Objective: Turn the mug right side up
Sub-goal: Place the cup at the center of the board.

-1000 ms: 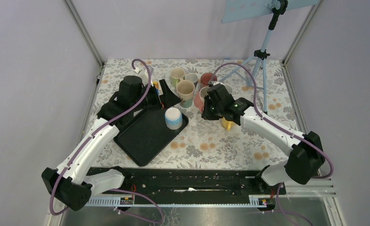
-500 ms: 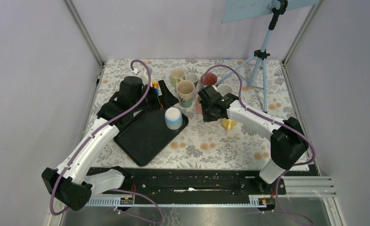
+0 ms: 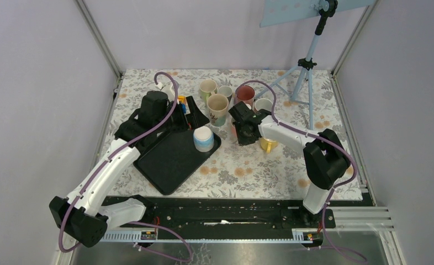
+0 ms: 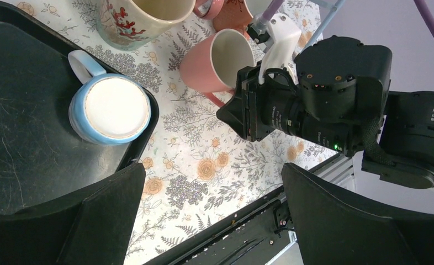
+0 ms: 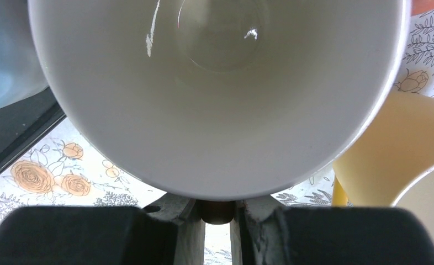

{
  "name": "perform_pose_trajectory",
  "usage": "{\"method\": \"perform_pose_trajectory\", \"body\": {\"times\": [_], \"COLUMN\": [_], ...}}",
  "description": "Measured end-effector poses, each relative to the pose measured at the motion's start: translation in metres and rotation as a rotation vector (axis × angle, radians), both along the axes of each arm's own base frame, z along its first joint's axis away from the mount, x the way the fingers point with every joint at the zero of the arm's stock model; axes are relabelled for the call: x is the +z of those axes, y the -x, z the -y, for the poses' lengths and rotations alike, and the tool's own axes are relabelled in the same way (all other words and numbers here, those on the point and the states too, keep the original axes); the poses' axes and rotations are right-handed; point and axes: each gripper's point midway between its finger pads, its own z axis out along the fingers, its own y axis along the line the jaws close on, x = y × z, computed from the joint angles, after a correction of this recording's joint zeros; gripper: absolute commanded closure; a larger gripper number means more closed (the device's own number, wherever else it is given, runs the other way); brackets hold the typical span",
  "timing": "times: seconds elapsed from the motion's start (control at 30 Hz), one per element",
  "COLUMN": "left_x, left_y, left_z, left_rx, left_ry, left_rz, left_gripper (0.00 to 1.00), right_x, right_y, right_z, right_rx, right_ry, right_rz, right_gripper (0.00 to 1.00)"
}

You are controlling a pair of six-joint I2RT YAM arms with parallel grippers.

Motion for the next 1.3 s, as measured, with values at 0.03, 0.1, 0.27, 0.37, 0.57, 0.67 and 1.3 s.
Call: {"method": "perform_pose_trajectory", "body": {"times": [0.03,0.1,0.27,0.37,0.57,0.67,1.3], "left_x": [-0.001,-0.003,-0.008,-0.013,-0.017,-0.020,-0.028], "left_y": [0.000,0.001,0.001,0.003,0.004,0.004,0.002], "left_z": [0.000,0.000,0.000,0.000,0.000,0.001,0.002], "left_rx": [-0.001,0.000,-0.002,-0.005,-0.008,-0.006,-0.001], "left_ry": [-0.001,-0.003,-0.005,-0.009,-0.009,-0.008,-0.003], "left_rz": [-0.003,-0.006,-0.016,-0.029,-0.037,-0.042,-0.051], "left_gripper": [0.01,0.01,0.01,0.01,0.01,0.01,0.01], "right_x": [-0.001,-0.004,-0.007,-0.010,-0.016,-0.019,-0.018], "right_y": [-0.001,-0.003,-0.008,-0.011,-0.015,-0.015,-0.025], "right_z": [0.001,0.004,0.009,0.011,0.015,0.016,0.011], "right_rx": [-0.003,-0.011,-0.031,-0.039,-0.053,-0.057,-0.063], "right_ry": [0.003,0.007,0.010,0.012,0.015,0.020,-0.007], "right_rz": [-0.003,-0.006,-0.011,-0.014,-0.023,-0.029,0.004], "right_gripper": [1.00,1.00,1.00,1.00,1.00,1.00,0.59]}}
